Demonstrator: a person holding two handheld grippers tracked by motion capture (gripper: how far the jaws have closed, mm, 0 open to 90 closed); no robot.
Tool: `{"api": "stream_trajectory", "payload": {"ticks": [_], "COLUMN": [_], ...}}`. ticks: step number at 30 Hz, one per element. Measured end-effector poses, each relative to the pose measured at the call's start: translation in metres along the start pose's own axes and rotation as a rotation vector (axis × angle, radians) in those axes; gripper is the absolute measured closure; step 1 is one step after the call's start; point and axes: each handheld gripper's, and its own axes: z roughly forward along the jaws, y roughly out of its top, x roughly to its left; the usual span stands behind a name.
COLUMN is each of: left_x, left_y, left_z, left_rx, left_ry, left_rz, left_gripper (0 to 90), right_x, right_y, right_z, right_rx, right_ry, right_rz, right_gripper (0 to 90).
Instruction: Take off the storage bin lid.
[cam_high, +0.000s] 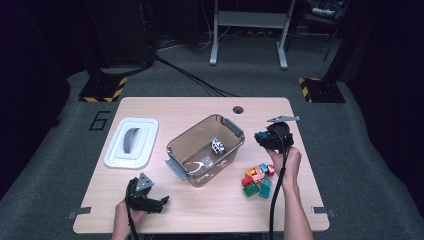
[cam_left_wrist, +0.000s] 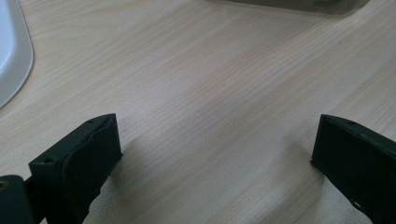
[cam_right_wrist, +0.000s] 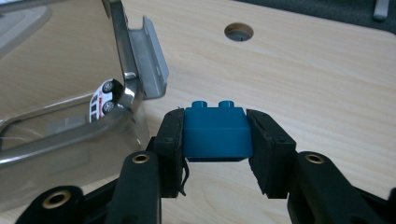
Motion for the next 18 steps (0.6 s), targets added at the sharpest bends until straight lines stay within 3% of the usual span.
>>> {"api": "stream_trajectory", "payload": {"ticks": [9, 18], "left_x": [-0.001, -0.001], "left_y": [0.0, 0.0], "left_z": [0.001, 0.0], "left_rx": [-0.013, -0.01], "left_ry": [0.007, 0.003], "left_rz": [-0.005, -0.005], "left_gripper": [1.4, 1.5], "right_x": [0.012, 0.032], "right_y": [0.021, 0.035], "right_z": [-0.009, -0.012], "right_rx": [-0.033, -0.054], "right_ry": [0.018, 0.088], "right_rz": [-0.037, -0.087], "right_gripper": [58.9, 58.9]}}
